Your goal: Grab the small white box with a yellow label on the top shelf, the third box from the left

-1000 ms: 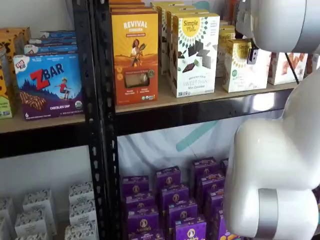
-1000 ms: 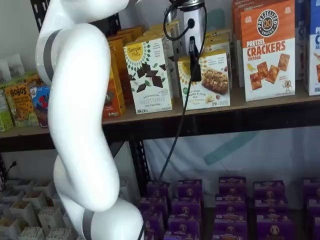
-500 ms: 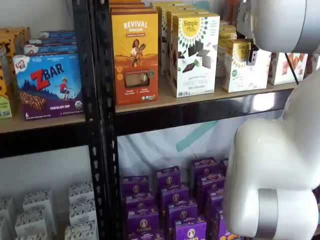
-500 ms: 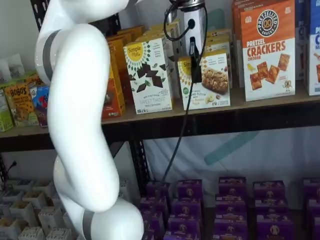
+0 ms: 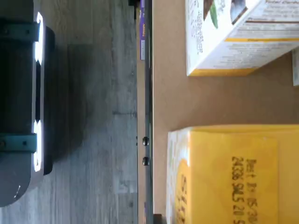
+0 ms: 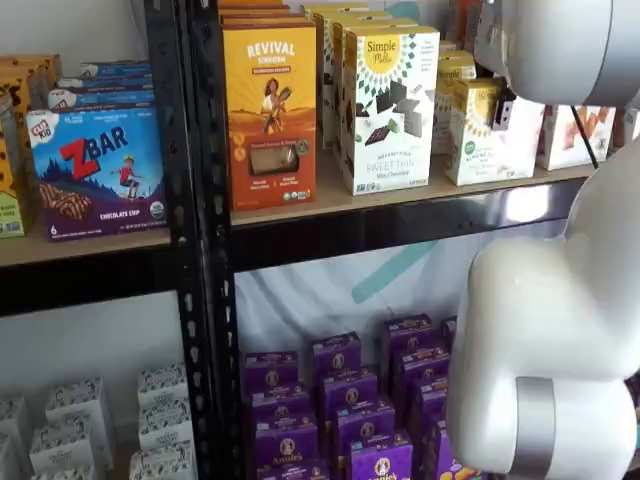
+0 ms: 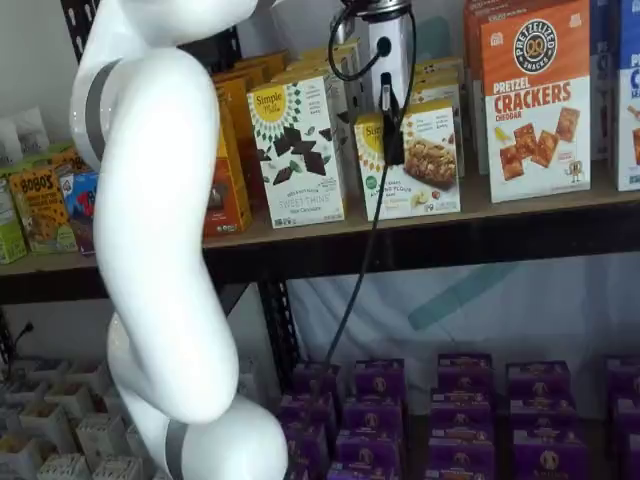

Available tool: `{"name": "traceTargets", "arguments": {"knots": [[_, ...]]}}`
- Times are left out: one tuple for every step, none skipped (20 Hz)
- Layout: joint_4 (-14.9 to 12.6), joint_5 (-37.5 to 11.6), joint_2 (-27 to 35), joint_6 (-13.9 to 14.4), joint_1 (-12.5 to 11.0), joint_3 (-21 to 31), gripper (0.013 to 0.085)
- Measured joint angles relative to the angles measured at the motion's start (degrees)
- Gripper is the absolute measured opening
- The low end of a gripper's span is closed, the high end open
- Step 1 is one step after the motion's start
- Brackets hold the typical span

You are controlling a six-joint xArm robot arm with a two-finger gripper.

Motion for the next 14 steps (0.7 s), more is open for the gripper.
{"name": "traceTargets", "arguments": {"knots": [[0.1,0.0,0.0,-0.1,-0.1,0.0,0.0450],[0.1,0.0,0.0,-0.1,-0.1,0.0,0.0450],[0.2,0.0,0.0,-0.1,-0.1,0.0,0.0410],[0.1,0.0,-0.1,-0.1,-0.1,0.1,0.0410],[0.1,0.0,-0.1,-0.1,-0.1,0.1,0.0410],[0.2,0.1,-0.1,-0.1,-0.1,0.0,0.0410],[0.3,0.2,-0.1,-0.1,-0.2,0.0,0.0410],[0.4,0.2,-0.1,-0.1,-0.2,0.0,0.0410],[0.5,0.2,-0.2,-0.2,-0.3,0.1,0.0370],[0.5,0.2,-0.3,-0.2,-0.3,0.1,0.0370],[0.5,0.4,-0.3,-0.2,-0.3,0.0,0.0370],[0.5,0.6,-0.2,-0.3,-0.4,-0.1,0.0370],[0.6,1.4,0.0,-0.3,-0.5,-0.6,0.0370],[0.8,2.7,0.2,-0.3,-0.6,-1.3,0.0370]]}}
